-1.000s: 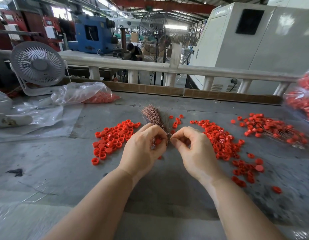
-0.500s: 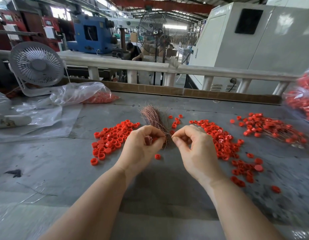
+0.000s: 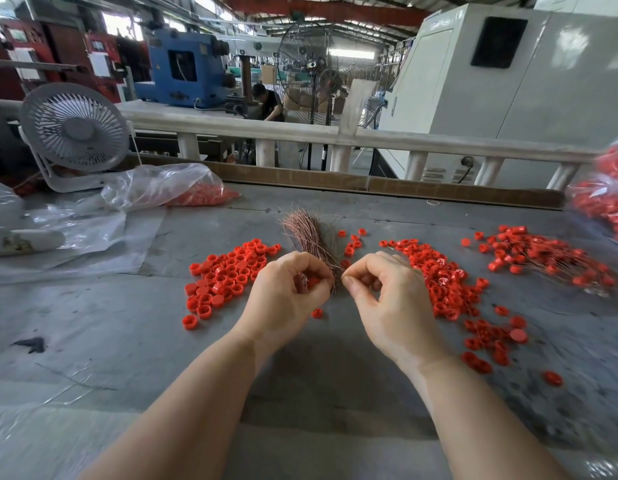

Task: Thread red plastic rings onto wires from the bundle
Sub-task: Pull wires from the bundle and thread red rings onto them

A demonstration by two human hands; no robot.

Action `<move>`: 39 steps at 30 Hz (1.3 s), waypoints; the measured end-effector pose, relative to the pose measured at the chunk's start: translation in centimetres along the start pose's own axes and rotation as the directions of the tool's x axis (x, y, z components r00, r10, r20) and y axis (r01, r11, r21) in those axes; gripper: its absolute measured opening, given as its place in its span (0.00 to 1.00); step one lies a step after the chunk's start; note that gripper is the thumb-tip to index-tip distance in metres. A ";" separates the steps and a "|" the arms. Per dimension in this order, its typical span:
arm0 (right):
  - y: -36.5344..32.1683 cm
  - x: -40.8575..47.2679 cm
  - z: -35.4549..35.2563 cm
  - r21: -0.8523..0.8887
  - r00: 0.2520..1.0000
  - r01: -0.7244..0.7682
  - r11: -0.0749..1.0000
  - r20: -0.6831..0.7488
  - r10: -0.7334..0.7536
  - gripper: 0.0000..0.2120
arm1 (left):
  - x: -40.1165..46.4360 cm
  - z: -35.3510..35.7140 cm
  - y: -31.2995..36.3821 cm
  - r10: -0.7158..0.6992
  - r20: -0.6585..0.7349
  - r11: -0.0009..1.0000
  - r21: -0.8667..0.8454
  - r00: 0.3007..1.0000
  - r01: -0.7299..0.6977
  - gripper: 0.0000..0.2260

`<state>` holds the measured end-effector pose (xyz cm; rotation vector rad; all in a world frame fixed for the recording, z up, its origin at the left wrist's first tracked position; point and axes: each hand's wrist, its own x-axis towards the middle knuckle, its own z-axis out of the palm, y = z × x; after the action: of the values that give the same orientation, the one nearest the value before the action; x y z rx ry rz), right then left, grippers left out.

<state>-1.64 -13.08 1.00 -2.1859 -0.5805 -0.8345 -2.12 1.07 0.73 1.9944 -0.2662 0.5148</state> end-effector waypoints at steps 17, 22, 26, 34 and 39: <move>-0.2 0.0 0.0 0.031 0.997 -0.044 0.999 0.064 0.042 0.07 | 0.0 -0.2 0.2 -0.080 0.033 0.993 -0.084 0.996 0.082 0.13; -0.1 0.0 -0.1 0.071 0.994 -0.095 0.993 0.065 0.090 0.07 | 0.0 -0.5 -0.1 -0.209 0.182 0.889 -0.373 0.961 0.264 0.11; 0.1 0.0 -0.1 0.082 0.991 -0.128 0.988 0.056 0.124 0.08 | 0.1 -0.2 -0.4 -0.269 0.174 0.873 -0.370 0.947 0.316 0.06; 0.4 -0.1 0.1 0.127 0.987 -0.162 0.979 0.036 0.159 0.06 | 0.1 0.2 -0.5 -0.391 0.175 0.738 -0.527 0.904 0.421 0.03; 0.4 -0.2 0.2 0.126 0.980 -0.199 0.972 0.037 0.196 0.09 | 0.2 -0.1 -0.1 -0.413 0.322 0.573 -0.636 0.852 0.518 0.08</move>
<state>-1.41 -13.21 0.54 -2.0975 -0.4084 -0.6483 -1.92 1.25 0.76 1.2439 0.0080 -0.0937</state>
